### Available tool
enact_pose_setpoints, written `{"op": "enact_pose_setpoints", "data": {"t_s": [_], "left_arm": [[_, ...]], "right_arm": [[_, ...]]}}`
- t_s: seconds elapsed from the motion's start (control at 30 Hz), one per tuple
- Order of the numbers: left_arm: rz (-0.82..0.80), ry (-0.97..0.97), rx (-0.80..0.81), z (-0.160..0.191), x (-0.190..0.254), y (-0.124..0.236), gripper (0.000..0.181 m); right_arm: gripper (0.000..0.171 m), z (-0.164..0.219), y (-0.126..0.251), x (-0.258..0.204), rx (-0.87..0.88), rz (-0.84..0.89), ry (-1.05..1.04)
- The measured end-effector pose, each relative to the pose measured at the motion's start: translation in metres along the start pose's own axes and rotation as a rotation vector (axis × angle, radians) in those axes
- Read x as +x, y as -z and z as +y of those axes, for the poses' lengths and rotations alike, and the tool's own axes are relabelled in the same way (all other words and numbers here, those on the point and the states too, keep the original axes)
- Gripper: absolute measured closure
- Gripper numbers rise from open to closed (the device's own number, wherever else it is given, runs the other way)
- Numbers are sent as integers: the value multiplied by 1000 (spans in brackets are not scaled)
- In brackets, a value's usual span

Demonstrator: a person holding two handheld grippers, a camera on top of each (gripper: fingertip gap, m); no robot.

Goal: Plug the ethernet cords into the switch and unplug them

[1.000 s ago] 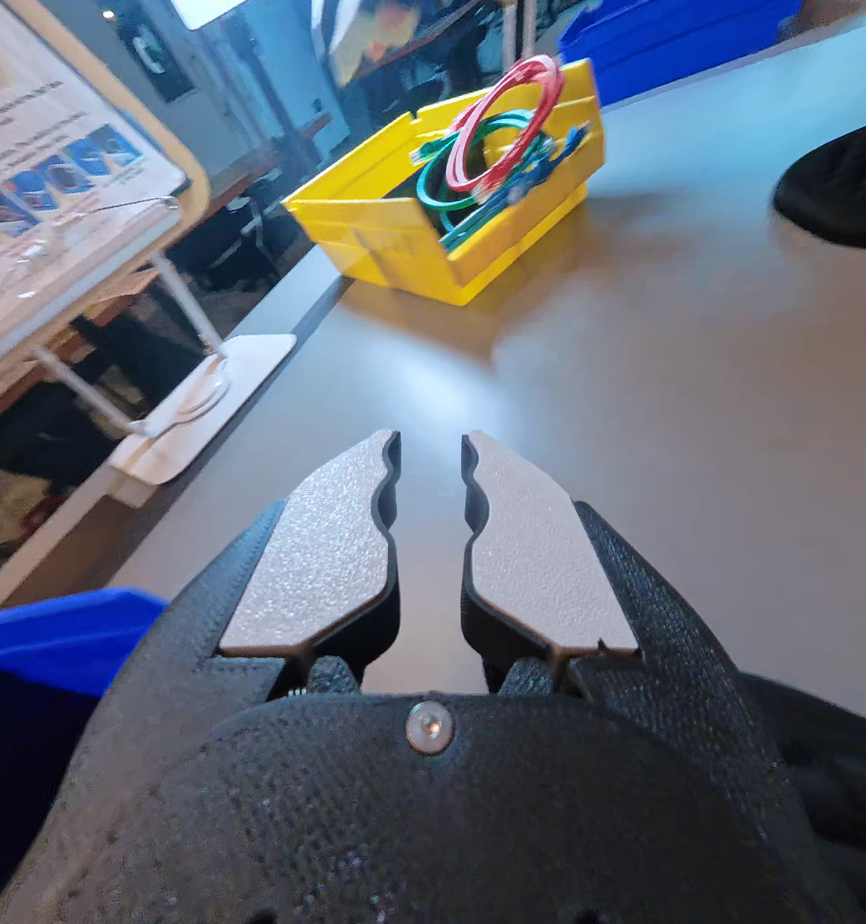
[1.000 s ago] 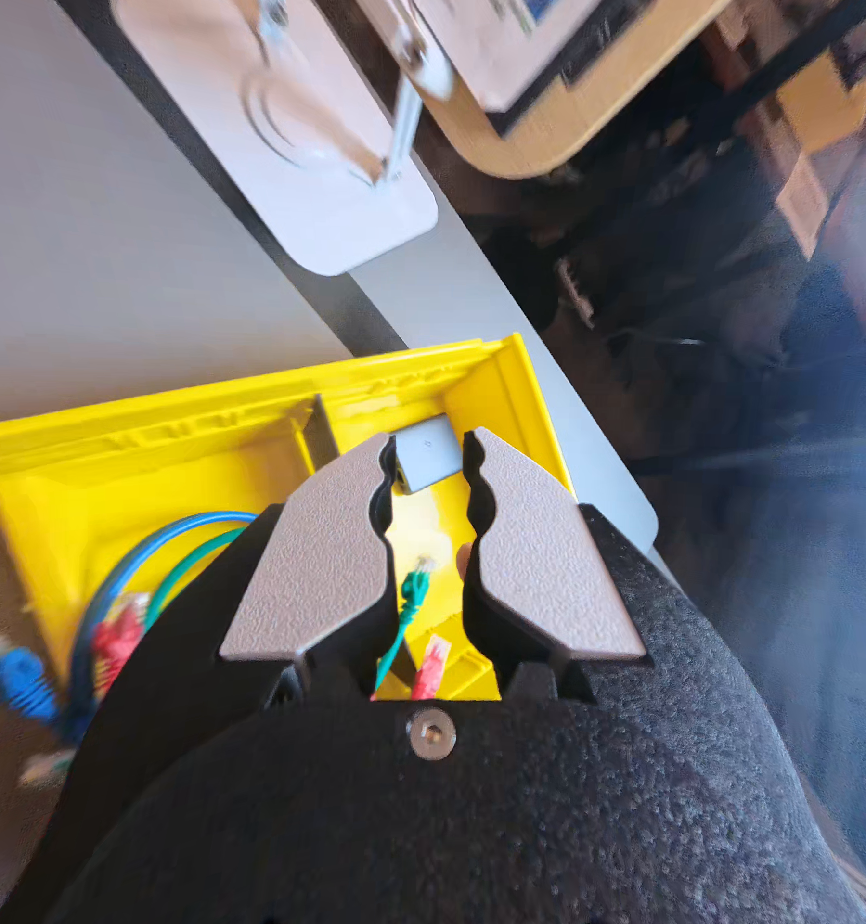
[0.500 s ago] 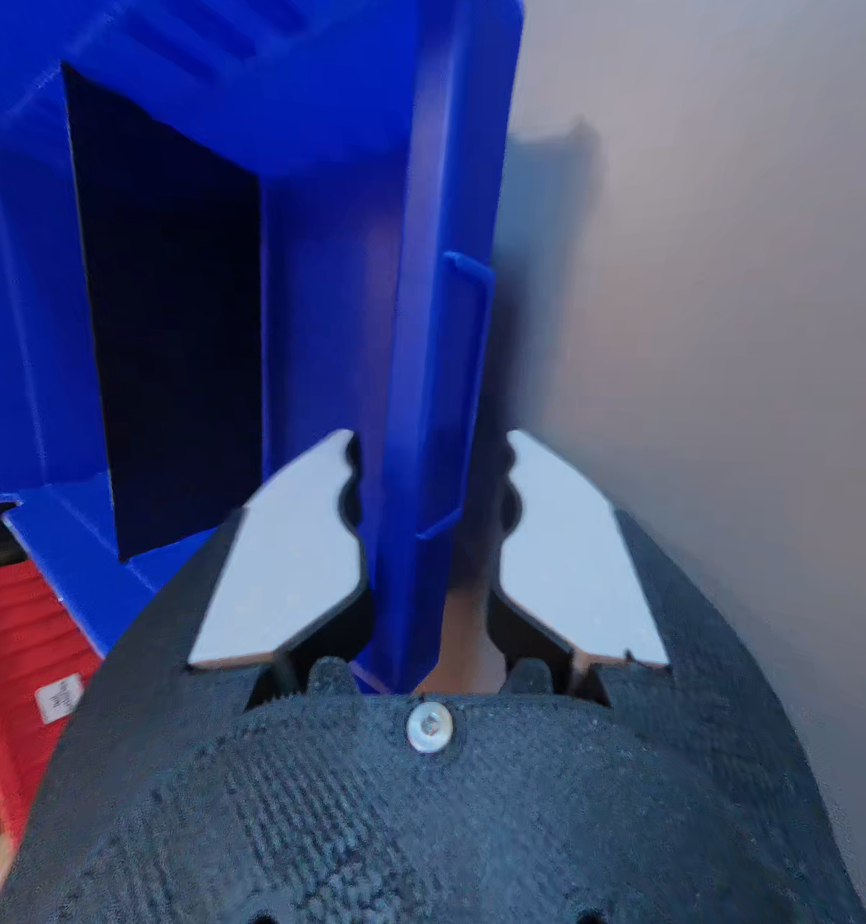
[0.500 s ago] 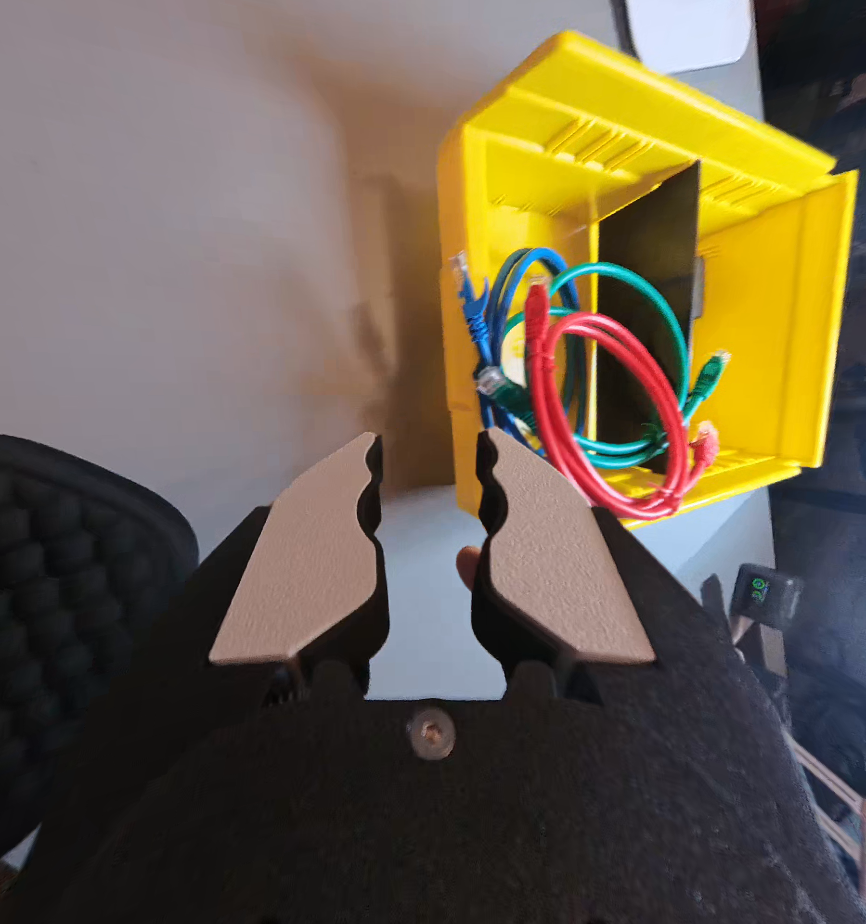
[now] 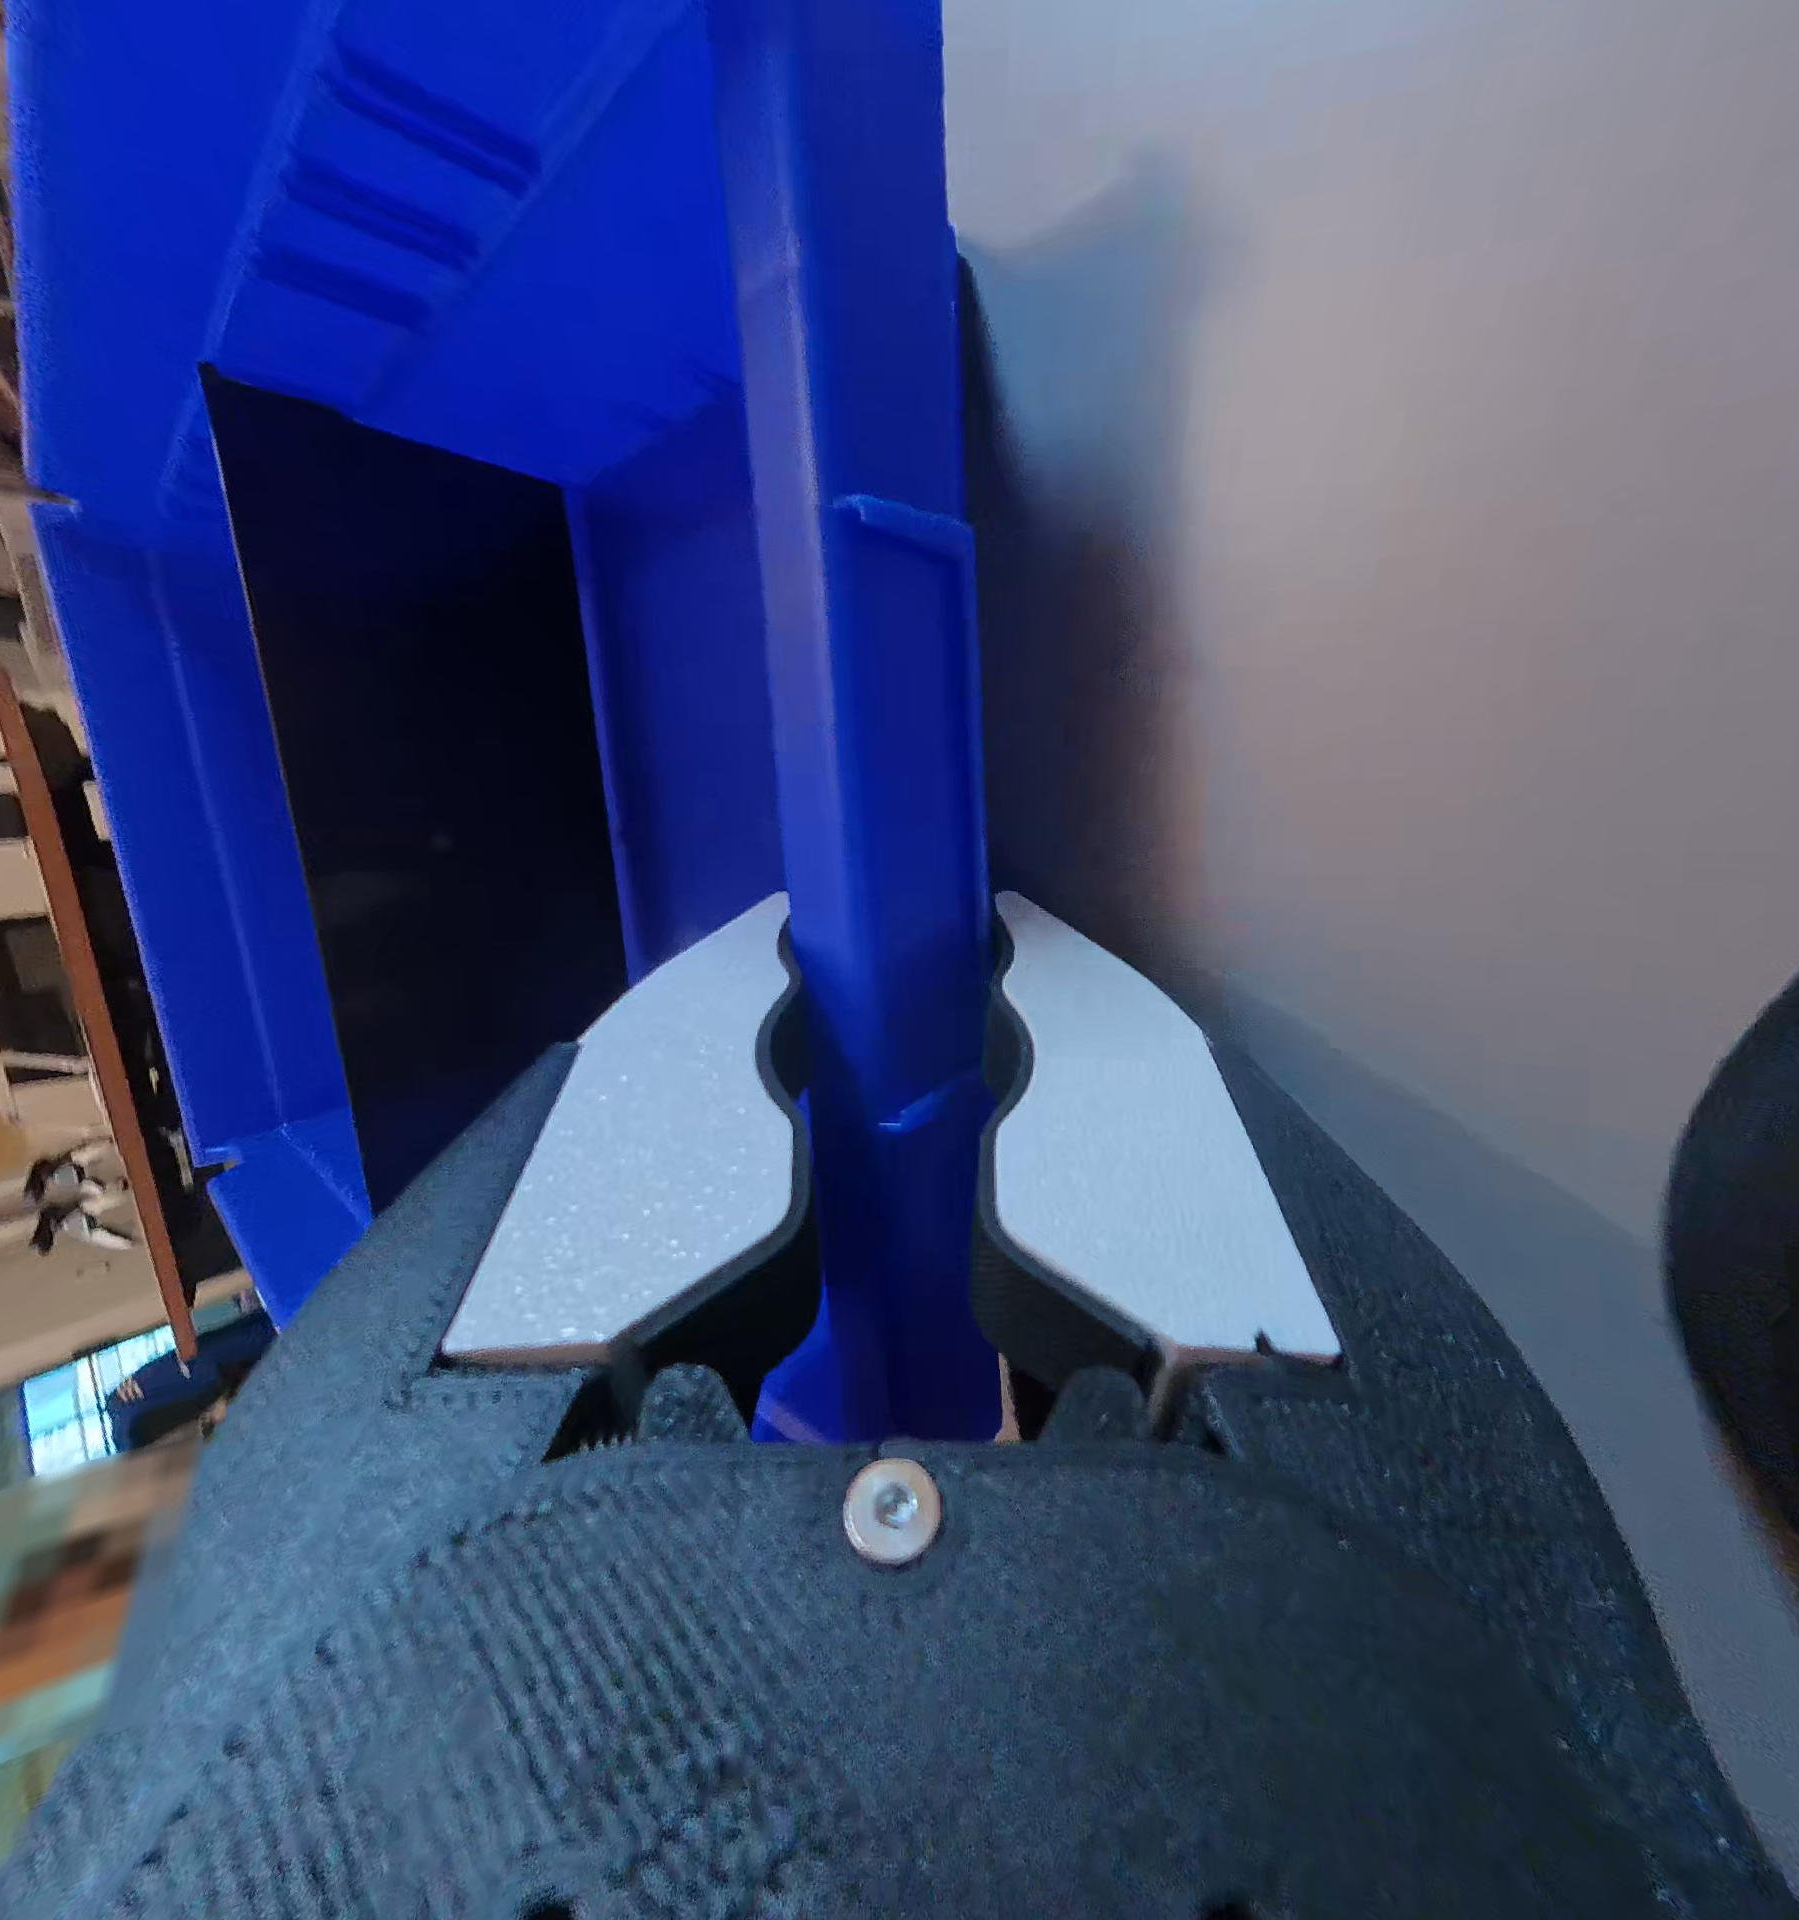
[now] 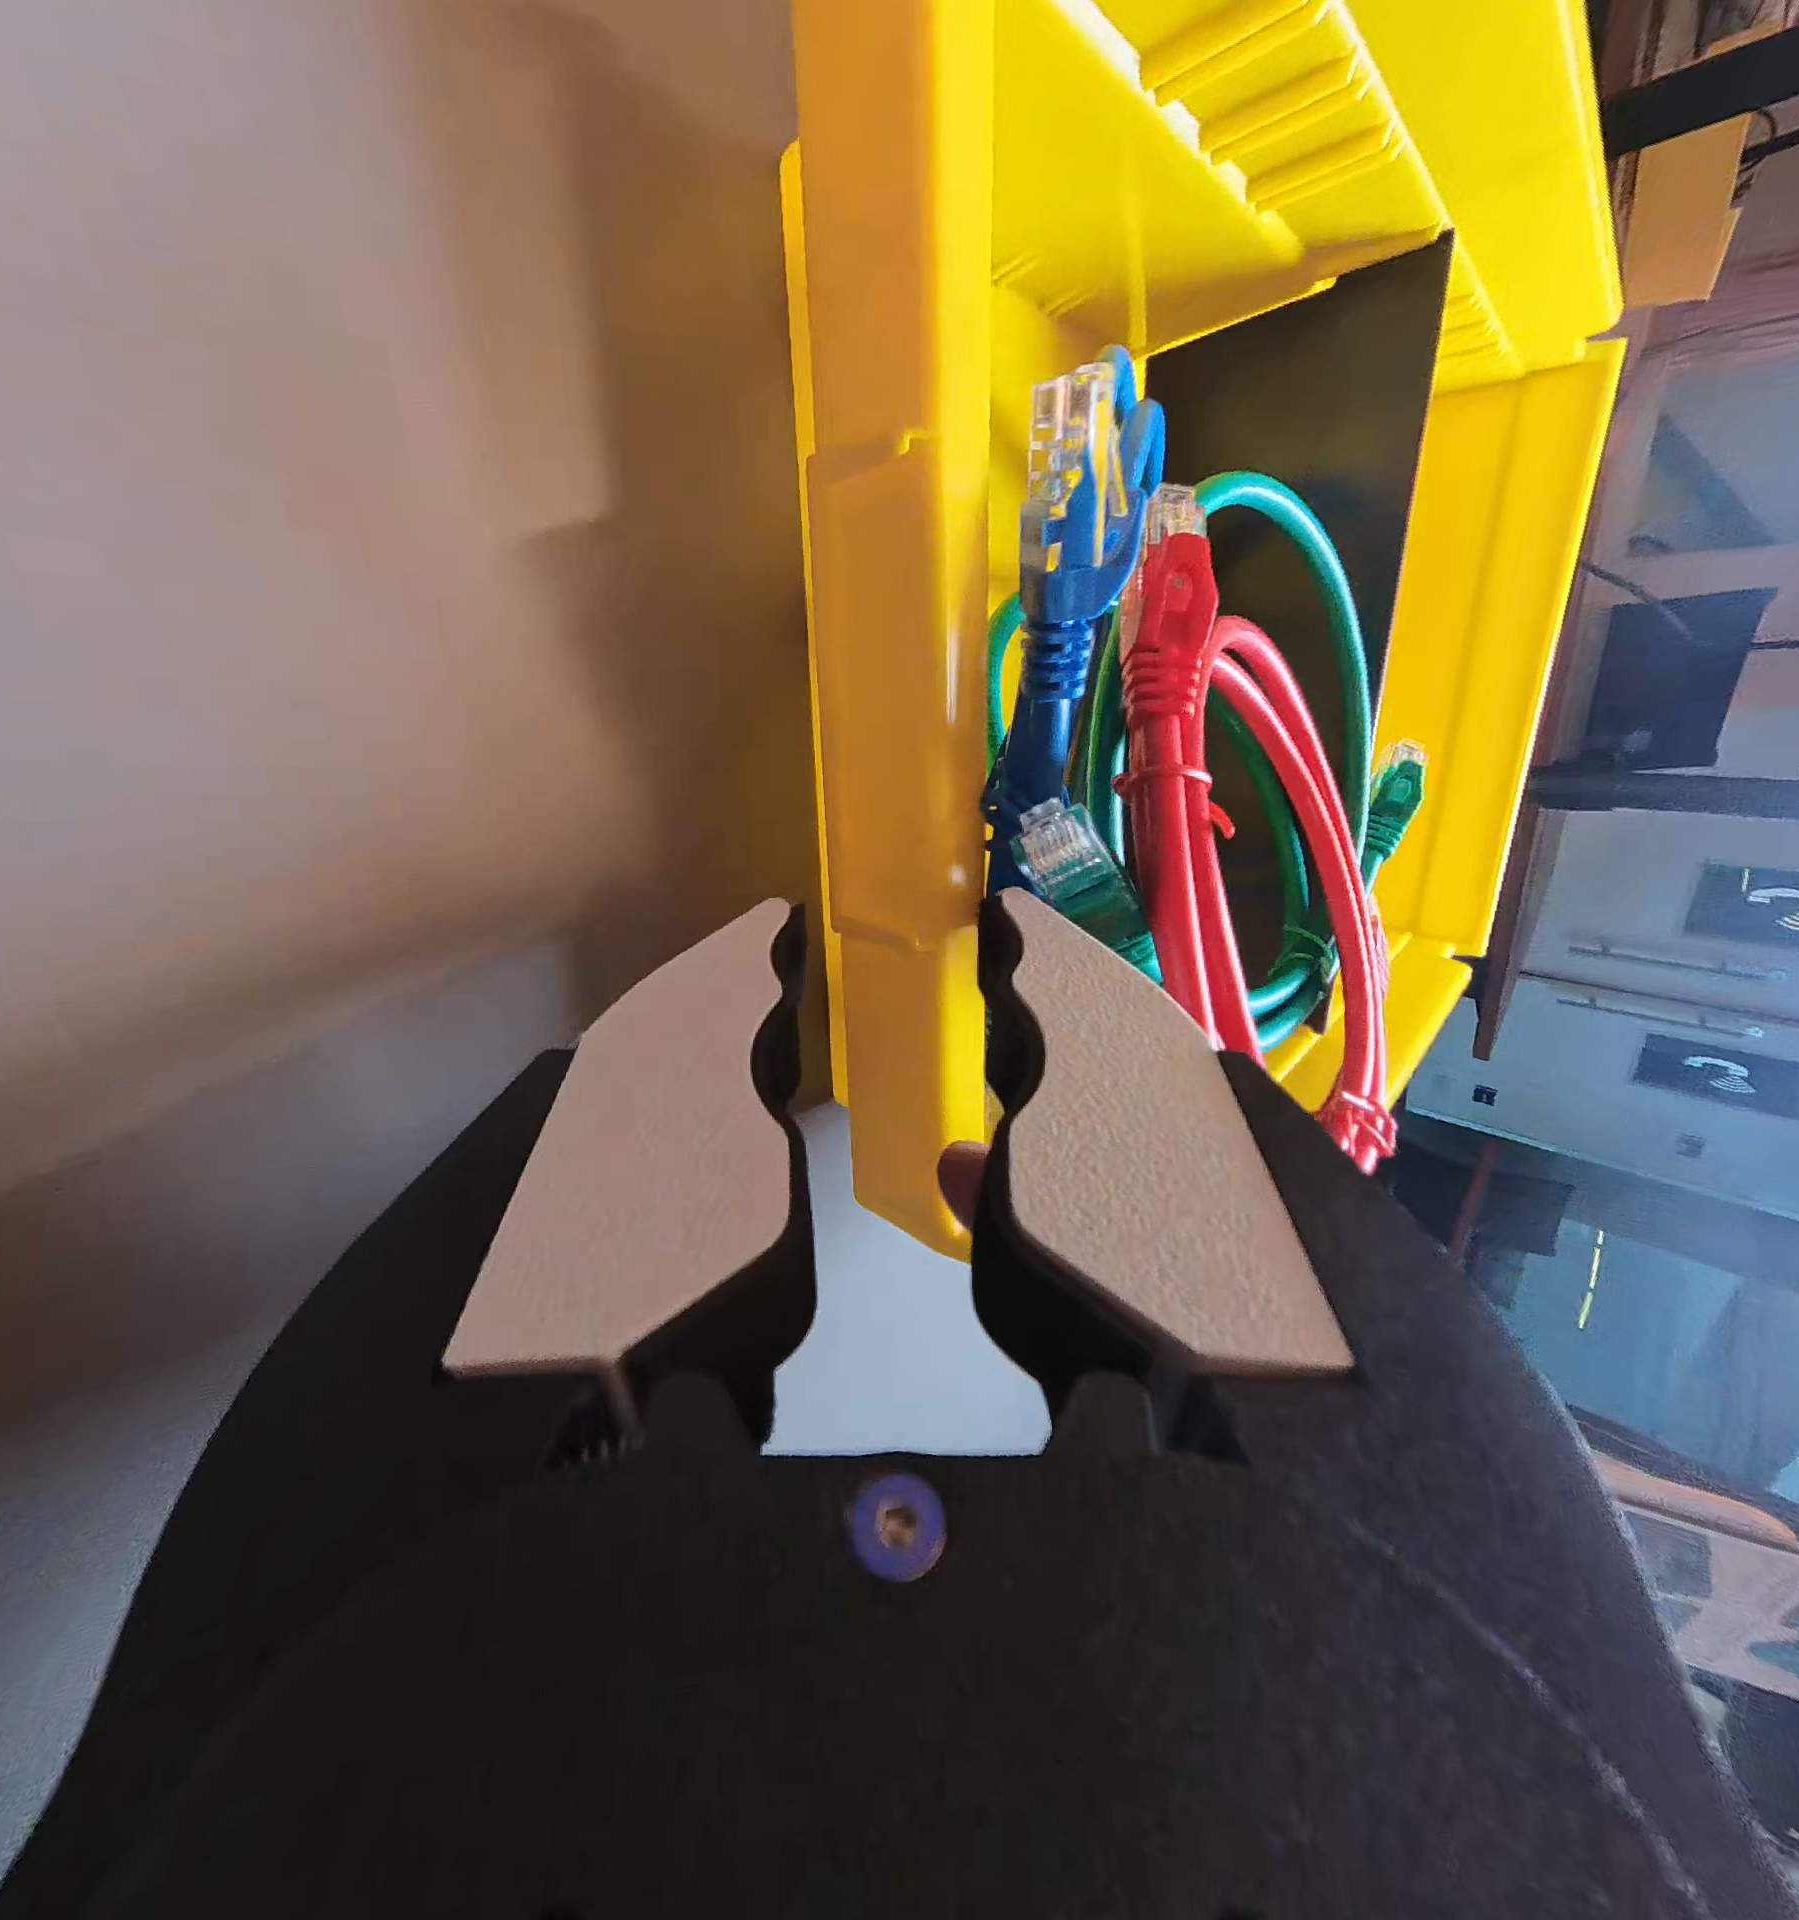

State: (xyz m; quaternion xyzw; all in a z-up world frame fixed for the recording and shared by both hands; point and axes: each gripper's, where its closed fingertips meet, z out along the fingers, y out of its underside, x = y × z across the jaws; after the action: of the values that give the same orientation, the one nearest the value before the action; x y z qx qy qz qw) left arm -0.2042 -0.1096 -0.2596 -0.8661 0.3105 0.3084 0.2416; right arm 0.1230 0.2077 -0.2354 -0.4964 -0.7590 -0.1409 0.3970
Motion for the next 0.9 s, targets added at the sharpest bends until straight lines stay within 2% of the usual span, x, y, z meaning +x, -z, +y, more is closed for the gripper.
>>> {"op": "enact_pose_setpoints", "data": {"t_s": [0.23,0.33,0.43,0.47,0.5,0.53,0.77,0.9], "left_arm": [[74,-123,153,-59,21,1,151],[87,-140,188,-70,27,3,150],[80,-158,200,-74,27,2,150],[78,-157,201,-75,26,1,150],[74,-156,203,-76,26,1,150],[69,-157,205,-77,25,0,150],[48,-181,230,-97,18,-13,151],[7,-180,282,-109,10,-19,146]], "right_arm": [[130,1,-21,15,-136,-57,101],[128,1,-31,25,-166,-44,98],[115,7,-52,29,-229,5,151],[122,6,-59,37,-221,60,167],[137,2,-62,46,-192,111,184],[140,-2,-63,48,-153,99,195],[141,-10,-56,39,-19,-60,209],[140,-21,-25,10,51,-26,288]]}}
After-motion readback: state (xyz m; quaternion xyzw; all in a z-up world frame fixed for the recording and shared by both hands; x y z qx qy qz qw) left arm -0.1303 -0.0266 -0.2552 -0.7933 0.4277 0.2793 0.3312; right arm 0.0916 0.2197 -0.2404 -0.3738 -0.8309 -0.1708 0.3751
